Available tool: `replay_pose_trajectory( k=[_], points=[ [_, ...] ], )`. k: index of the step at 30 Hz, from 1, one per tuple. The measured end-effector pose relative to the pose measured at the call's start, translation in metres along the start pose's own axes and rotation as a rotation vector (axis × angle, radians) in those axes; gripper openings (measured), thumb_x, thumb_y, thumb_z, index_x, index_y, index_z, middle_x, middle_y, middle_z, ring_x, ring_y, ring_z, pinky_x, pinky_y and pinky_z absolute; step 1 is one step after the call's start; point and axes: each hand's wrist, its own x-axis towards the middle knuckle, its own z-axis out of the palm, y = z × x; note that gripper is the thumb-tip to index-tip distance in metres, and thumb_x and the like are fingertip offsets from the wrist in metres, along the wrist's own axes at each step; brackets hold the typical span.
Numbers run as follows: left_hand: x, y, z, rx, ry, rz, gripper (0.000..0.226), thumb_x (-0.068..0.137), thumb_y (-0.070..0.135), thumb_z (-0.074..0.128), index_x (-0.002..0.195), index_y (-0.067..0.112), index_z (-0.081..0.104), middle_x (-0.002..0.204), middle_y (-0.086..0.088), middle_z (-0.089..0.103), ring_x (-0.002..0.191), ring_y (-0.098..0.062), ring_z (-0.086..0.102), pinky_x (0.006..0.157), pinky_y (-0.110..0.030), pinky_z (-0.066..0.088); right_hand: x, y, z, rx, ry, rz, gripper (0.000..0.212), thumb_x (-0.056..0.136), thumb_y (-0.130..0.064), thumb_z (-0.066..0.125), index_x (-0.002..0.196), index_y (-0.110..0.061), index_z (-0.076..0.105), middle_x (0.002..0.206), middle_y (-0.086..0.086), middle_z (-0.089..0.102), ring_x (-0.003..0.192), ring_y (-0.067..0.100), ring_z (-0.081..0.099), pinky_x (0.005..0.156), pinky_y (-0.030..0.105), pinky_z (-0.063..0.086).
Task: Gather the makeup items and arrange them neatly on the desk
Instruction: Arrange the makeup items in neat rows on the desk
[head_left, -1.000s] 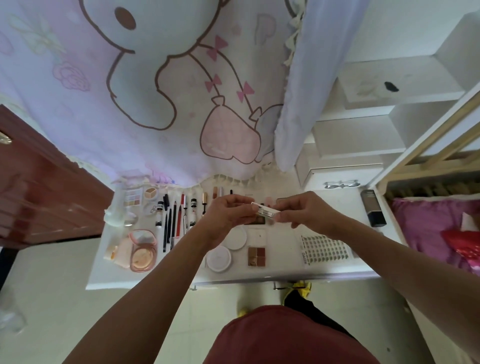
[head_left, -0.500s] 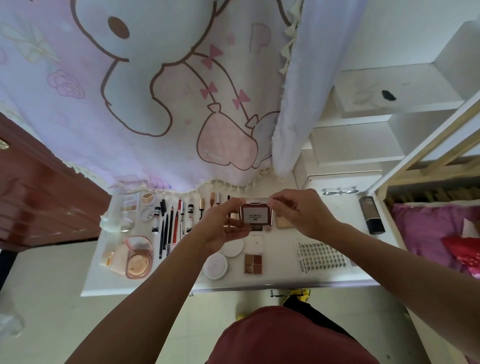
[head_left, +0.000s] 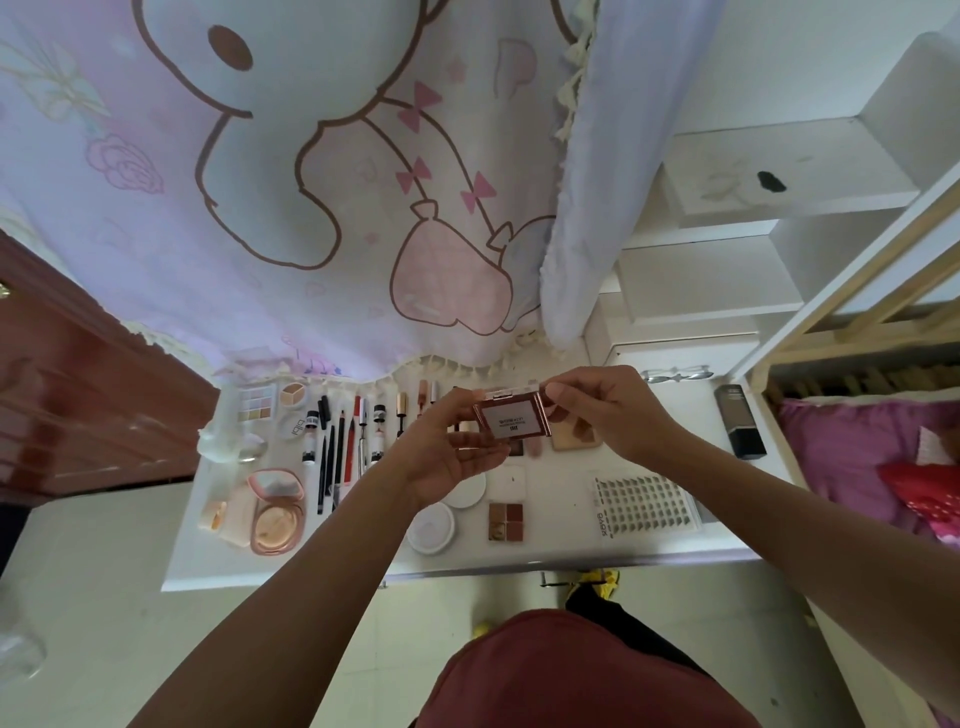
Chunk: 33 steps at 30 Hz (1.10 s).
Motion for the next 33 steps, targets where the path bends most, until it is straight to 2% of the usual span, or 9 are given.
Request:
replay_pose_trajectory(
  k=[5,7,9,13,15,18,21,24,33],
  points=[
    [-0.003,-0.001,-0.005,-0.131,-0.112,-0.019,0.063,0.059,0.027,0.077,0.113,0.001,0.056,0.098,-0.028,0.064,0.084,-0.038,0.068,0.071,-0.036,0.060,-0.003,0.000,0.003,0.000,-0.045,-0.049,0.014,0.091,-0.015,0.066,0.096,-0.025,0.074,0.075,0.008,0.073,0.053,0.014,0.053,0.052,0.018,0.044],
    [-0.002,-0.002,-0.008,-0.146,-0.126,-0.011,0.067,0.053,0.030,0.078,0.111,0.000,0.059,0.100,-0.028,0.065,0.087,-0.037,0.068,0.076,-0.036,0.060,-0.004,-0.001,0.005,-0.123,-0.048,-0.133,0.013,0.091,-0.016,0.067,0.097,-0.023,0.076,0.076,0.001,0.074,0.057,0.006,0.059,0.058,0.014,0.044],
    [-0.001,-0.003,-0.013,-0.157,-0.131,-0.009,0.065,0.052,0.030,0.078,0.108,0.000,0.062,0.103,-0.028,0.065,0.090,-0.036,0.067,0.082,-0.036,0.059,-0.004,-0.002,0.008,-0.298,-0.021,-0.236,0.013,0.092,-0.018,0.066,0.099,-0.018,0.077,0.074,-0.010,0.072,0.061,0.001,0.060,0.059,0.010,0.042],
    [0.000,-0.001,-0.018,-0.149,-0.129,-0.013,0.065,0.053,0.027,0.079,0.109,0.000,0.060,0.104,-0.029,0.064,0.091,-0.037,0.067,0.084,-0.038,0.058,-0.006,-0.002,0.007,-0.572,-0.016,-0.463,0.021,0.093,-0.025,0.059,0.104,-0.016,0.075,0.076,-0.008,0.073,0.057,0.005,0.057,0.056,0.009,0.040],
    [-0.001,0.000,-0.018,-0.143,-0.129,-0.008,0.067,0.053,0.026,0.079,0.111,-0.001,0.058,0.102,-0.028,0.065,0.090,-0.037,0.068,0.083,-0.038,0.059,-0.007,-0.002,0.006,-0.636,-0.014,-0.550,0.023,0.094,-0.026,0.057,0.104,-0.014,0.074,0.078,-0.005,0.074,0.056,0.007,0.058,0.053,0.020,0.048],
    [-0.004,0.003,-0.018,-0.123,-0.133,0.018,0.060,0.060,0.023,0.076,0.111,-0.001,0.058,0.098,-0.027,0.067,0.088,-0.036,0.069,0.084,-0.038,0.059,-0.008,-0.002,0.006,-0.640,0.041,-0.631,0.027,0.095,-0.028,0.054,0.104,-0.012,0.074,0.080,-0.002,0.075,0.055,0.009,0.059,0.050,0.025,0.049],
    [-0.005,0.007,-0.019,-0.082,-0.127,0.057,0.041,0.070,0.021,0.069,0.105,0.001,0.060,0.095,-0.025,0.066,0.086,-0.035,0.069,0.080,-0.038,0.060,-0.008,-0.003,0.007,-0.630,0.073,-0.667,0.027,0.095,-0.027,0.054,0.106,-0.012,0.073,0.081,-0.004,0.075,0.059,0.002,0.052,0.053,0.014,0.041],
    [-0.006,0.011,-0.019,-0.041,-0.118,0.088,0.040,0.070,0.020,0.068,0.104,0.001,0.060,0.095,-0.024,0.064,0.087,-0.034,0.066,0.075,-0.037,0.060,-0.009,-0.005,0.010,-0.624,0.117,-0.733,0.027,0.095,-0.024,0.055,0.107,-0.008,0.073,0.081,-0.001,0.074,0.065,0.007,0.054,0.060,0.007,0.034],
    [-0.007,0.009,-0.014,0.020,-0.070,0.142,0.034,0.071,0.020,0.069,0.098,0.000,0.064,0.089,-0.022,0.066,0.083,-0.032,0.068,0.075,-0.036,0.060,-0.011,-0.002,0.009,-0.715,0.088,-0.741,0.029,0.097,-0.025,0.047,0.103,-0.008,0.070,0.074,0.001,0.071,0.049,0.013,0.055,0.049,0.016,0.040]
  ],
)
